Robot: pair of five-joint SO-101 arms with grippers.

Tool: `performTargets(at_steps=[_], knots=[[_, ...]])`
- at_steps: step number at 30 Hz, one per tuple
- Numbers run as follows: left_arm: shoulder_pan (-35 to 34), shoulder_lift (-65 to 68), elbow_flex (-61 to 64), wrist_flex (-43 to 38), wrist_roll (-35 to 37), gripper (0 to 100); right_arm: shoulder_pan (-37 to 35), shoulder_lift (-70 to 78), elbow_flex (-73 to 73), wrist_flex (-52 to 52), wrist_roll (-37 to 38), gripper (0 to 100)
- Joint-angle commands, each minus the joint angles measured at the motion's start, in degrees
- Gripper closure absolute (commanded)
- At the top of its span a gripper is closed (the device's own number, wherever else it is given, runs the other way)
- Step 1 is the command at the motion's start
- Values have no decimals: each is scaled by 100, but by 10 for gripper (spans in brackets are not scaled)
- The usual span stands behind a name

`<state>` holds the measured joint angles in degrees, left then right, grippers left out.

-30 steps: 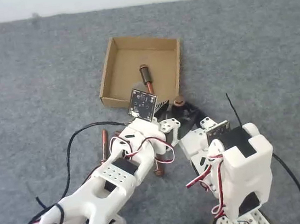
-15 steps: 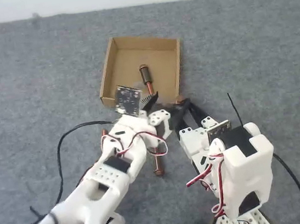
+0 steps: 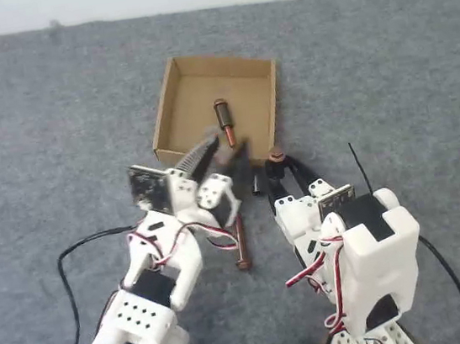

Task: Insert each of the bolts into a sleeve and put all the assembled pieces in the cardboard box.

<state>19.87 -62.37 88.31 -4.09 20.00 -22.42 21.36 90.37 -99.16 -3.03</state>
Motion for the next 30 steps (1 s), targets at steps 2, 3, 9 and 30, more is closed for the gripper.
performTargets(at_steps=[2,3,9,30], knots=[[-484,-193,-268,35,35,979,84,-268,-176,-154,26,992],[-642,-193,-233,44,35,978,84,-268,-167,-154,26,992],[-1591,-237,321,756,35,976,84,-268,-141,-154,53,992],[-3024,-246,708,2391,-1960,977,330,-936,-9,400,62,992]])
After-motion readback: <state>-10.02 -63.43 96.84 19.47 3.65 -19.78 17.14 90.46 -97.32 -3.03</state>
